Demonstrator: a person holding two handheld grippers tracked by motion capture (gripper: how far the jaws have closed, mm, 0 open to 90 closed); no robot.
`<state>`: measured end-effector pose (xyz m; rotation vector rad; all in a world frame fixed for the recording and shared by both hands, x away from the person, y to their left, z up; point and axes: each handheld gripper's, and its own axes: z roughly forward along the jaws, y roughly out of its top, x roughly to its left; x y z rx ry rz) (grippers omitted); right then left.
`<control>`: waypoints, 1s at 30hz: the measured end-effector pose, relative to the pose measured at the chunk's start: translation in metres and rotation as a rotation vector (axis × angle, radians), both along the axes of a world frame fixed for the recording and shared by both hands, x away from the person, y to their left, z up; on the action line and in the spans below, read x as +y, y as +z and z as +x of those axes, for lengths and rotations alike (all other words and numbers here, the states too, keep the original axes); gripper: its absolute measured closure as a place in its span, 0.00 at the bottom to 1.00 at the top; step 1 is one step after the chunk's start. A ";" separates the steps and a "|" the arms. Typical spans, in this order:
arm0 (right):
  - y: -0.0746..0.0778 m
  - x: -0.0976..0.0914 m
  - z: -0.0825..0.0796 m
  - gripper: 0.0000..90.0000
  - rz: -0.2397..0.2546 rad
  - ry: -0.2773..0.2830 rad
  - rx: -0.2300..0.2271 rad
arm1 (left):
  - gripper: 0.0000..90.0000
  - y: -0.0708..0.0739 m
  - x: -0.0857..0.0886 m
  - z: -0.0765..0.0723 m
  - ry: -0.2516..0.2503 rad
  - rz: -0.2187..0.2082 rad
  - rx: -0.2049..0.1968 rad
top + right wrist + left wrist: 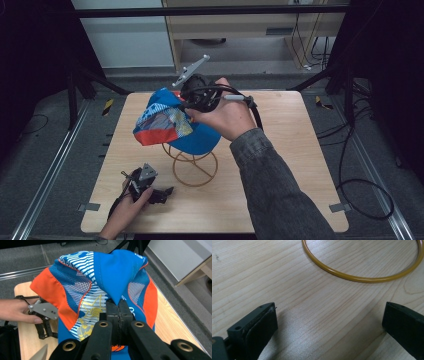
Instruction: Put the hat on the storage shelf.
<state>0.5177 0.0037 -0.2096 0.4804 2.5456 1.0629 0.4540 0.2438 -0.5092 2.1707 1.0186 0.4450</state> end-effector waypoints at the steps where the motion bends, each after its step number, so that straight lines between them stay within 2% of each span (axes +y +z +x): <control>1: -0.001 0.001 0.001 1.00 -0.003 0.001 0.002 | 0.00 0.000 0.000 0.000 0.000 0.000 0.000; 11: -0.004 0.004 0.011 1.00 -0.015 -0.019 0.022 | 0.00 0.000 0.000 0.000 0.001 0.000 0.000; 24: -0.013 0.022 0.013 1.00 -0.095 -0.002 0.039 | 0.00 0.000 0.000 0.000 0.000 -0.001 -0.001; 30: -0.017 0.024 0.013 1.00 -0.099 0.003 0.053 | 0.00 0.000 0.000 -0.001 0.000 -0.001 0.000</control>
